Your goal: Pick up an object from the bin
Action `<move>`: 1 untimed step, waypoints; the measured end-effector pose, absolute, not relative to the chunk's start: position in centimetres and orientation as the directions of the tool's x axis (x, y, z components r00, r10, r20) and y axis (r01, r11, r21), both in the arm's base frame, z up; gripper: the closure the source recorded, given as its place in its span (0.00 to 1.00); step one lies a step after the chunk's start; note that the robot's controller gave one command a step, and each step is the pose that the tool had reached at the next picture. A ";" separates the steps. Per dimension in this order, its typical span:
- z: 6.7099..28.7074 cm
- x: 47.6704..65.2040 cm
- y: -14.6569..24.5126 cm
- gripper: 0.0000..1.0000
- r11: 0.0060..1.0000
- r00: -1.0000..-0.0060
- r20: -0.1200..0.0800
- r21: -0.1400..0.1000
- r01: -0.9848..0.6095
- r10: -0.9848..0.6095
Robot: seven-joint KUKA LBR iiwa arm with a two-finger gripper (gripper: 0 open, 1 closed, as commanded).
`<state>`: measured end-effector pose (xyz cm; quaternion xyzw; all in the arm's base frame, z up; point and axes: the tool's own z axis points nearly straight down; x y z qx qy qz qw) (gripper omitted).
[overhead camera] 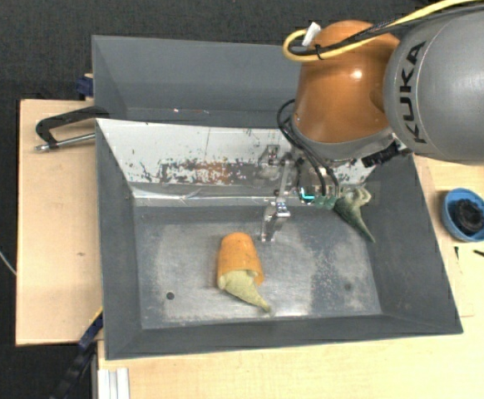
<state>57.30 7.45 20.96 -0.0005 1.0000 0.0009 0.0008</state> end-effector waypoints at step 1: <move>13.9 51.1 8.4 0.00 0.989 -0.989 0.003 0.001 -0.151 -0.151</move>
Offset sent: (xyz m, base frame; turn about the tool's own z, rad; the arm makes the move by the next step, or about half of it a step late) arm -0.0609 0.0085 -0.0698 -0.1496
